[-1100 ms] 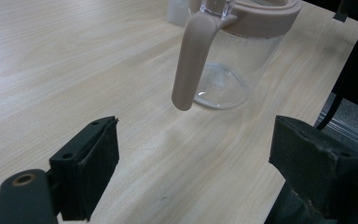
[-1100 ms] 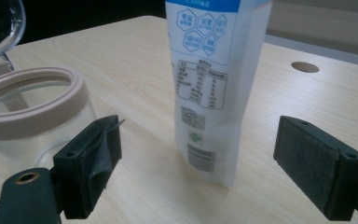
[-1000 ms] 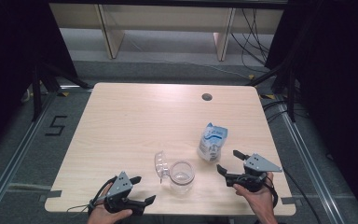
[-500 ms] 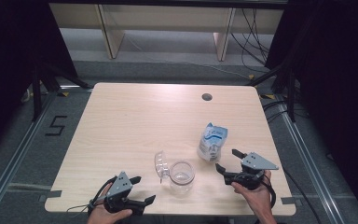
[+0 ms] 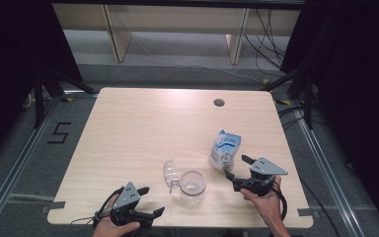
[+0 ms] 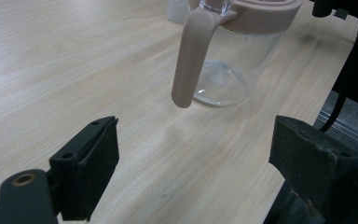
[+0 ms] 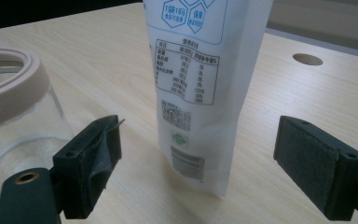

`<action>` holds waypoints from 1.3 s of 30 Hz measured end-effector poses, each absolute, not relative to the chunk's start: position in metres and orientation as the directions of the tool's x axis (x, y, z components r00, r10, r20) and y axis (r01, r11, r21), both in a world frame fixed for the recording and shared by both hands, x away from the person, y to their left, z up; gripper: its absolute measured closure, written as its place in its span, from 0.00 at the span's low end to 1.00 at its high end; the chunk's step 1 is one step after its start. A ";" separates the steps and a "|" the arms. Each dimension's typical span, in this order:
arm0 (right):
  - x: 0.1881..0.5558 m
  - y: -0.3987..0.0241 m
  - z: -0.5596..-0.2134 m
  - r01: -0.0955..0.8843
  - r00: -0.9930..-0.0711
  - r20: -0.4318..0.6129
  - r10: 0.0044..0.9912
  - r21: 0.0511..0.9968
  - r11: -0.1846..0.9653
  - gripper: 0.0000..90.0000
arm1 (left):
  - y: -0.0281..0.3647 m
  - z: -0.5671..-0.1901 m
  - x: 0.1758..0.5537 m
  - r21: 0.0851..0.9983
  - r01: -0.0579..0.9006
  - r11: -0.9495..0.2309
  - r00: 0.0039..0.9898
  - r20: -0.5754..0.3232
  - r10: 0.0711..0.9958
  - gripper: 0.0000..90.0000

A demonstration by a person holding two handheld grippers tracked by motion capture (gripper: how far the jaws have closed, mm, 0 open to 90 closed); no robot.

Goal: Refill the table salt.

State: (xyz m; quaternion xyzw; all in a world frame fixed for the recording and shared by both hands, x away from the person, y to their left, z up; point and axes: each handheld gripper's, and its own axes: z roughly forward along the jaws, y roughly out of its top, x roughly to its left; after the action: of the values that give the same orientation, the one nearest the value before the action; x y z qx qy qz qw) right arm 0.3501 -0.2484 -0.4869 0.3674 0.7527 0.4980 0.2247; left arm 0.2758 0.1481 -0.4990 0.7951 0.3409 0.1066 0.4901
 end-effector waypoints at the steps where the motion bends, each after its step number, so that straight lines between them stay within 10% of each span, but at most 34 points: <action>1: 0.355 -0.249 -0.488 0.296 -0.654 0.015 0.757 0.925 0.237 0.18 | 0.148 -0.499 0.276 0.852 0.437 -0.289 0.745 -0.162 0.647 0.17; 39: 0.398 -0.229 -0.509 0.262 -0.671 0.008 0.742 0.938 0.227 0.18 | 0.147 -0.499 0.275 0.852 0.432 -0.296 0.750 -0.157 0.642 0.17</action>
State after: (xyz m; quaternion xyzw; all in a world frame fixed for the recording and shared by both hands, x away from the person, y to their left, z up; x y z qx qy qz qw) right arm 0.3979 -0.2294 -0.5091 0.3351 0.7491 0.5236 0.2289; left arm 0.2753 0.1471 -0.4993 0.7979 0.3367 0.1078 0.4883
